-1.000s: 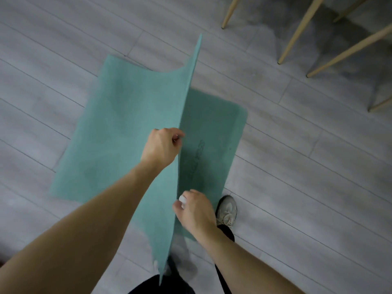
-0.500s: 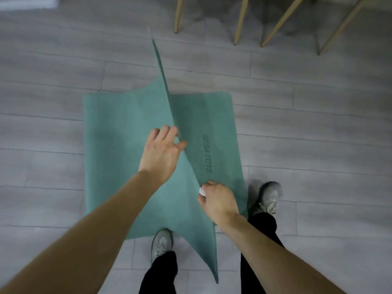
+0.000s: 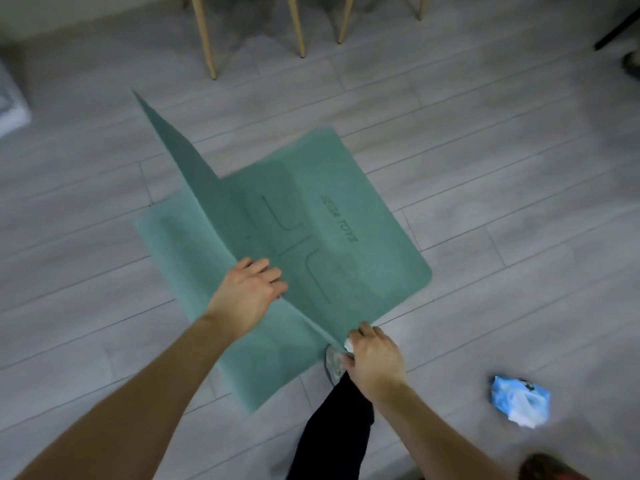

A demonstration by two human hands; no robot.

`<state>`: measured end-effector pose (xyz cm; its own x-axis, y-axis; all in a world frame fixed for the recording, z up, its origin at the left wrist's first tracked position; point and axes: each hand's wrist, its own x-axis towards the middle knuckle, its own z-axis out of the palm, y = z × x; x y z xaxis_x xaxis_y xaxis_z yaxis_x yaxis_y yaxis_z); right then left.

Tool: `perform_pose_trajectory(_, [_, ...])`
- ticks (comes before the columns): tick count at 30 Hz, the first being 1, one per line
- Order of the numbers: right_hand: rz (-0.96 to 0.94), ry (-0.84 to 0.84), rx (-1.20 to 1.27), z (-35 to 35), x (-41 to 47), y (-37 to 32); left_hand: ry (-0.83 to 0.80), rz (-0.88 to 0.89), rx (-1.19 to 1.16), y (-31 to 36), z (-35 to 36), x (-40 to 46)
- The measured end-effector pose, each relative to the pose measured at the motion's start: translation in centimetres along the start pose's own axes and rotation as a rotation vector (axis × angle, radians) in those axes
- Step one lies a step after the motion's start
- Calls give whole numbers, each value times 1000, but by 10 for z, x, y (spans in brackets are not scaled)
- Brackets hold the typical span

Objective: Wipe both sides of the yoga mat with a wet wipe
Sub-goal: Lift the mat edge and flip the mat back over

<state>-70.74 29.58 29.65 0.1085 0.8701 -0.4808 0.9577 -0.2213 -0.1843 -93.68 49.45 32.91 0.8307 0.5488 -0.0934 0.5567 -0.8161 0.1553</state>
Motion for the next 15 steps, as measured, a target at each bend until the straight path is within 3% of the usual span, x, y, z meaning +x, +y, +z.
perform_pose_trajectory(2, [54, -31, -14, 21, -27, -5, 27, -1, 3, -6, 1, -27])
perform_pose_trajectory(7, [129, 85, 37, 71, -71, -53, -49, -19, 49, -11, 1, -93])
perform_pose_trajectory(15, [243, 175, 226, 123, -166, -206, -188, -27, 84, -57, -12, -237])
